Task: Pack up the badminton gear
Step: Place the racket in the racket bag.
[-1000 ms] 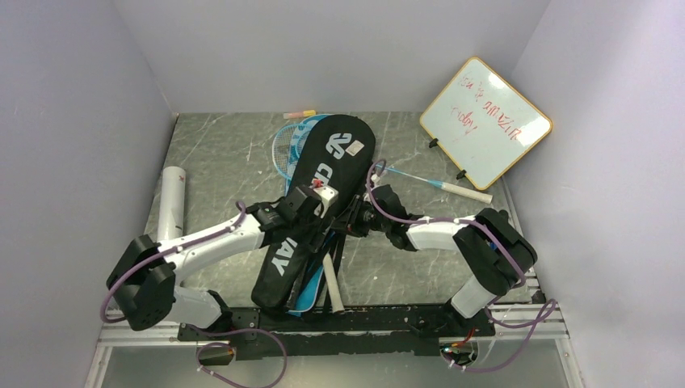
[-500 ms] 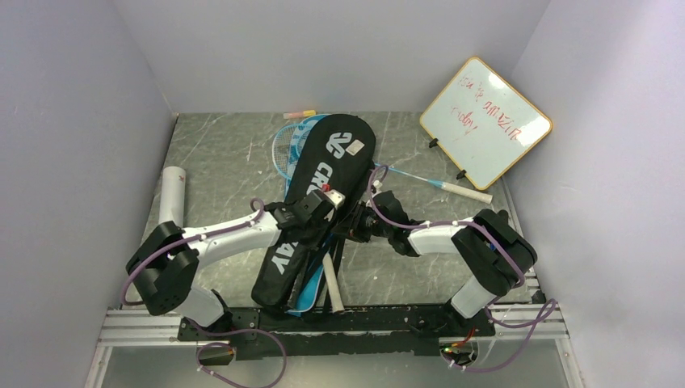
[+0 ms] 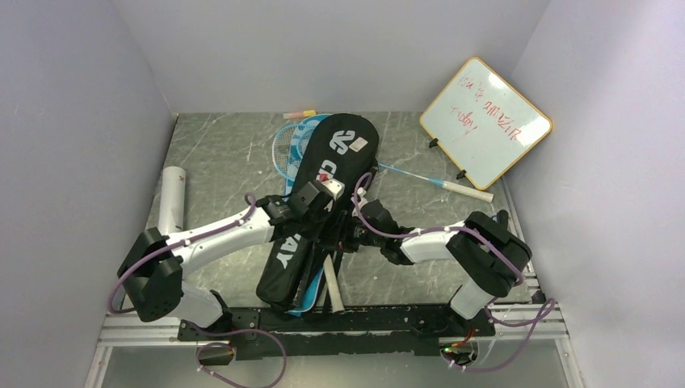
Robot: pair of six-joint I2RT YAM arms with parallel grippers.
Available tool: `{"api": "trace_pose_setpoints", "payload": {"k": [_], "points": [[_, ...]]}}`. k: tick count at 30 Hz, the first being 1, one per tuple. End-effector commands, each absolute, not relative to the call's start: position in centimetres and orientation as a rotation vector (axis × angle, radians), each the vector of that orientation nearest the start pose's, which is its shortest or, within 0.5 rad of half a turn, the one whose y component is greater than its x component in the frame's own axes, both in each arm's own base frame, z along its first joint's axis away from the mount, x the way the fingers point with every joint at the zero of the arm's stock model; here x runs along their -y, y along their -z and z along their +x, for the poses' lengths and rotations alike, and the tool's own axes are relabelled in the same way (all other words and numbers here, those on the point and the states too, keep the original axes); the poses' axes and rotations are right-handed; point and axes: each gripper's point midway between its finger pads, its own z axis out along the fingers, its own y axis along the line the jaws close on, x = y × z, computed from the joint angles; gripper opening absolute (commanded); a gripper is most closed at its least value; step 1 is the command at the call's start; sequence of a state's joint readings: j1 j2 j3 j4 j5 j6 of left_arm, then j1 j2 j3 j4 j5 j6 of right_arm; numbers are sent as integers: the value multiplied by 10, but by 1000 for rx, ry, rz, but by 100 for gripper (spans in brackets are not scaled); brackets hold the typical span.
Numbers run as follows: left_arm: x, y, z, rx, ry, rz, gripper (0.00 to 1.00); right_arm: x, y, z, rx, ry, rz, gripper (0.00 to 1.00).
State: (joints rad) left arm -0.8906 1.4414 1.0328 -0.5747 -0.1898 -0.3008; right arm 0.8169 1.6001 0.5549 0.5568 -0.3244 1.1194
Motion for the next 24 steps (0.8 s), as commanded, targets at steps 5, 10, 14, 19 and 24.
{"api": "trace_pose_setpoints", "payload": {"k": [5, 10, 14, 19, 24], "points": [[281, -135, 222, -2405, 493, 603, 5, -366, -76, 195, -2356, -1485, 104, 38], [281, -132, 219, -2414, 516, 589, 5, -364, -63, 195, -2399, -1413, 112, 41], [282, -131, 218, -2414, 564, 571, 5, -369, -59, 193, -2406, -1442, 113, 41], [285, -124, 212, -2443, 662, 550, 5, -378, -48, 192, -2425, -1472, 130, 41], [282, -123, 207, -2458, 694, 554, 5, -382, -61, 205, -2358, -1532, 153, 28]]}}
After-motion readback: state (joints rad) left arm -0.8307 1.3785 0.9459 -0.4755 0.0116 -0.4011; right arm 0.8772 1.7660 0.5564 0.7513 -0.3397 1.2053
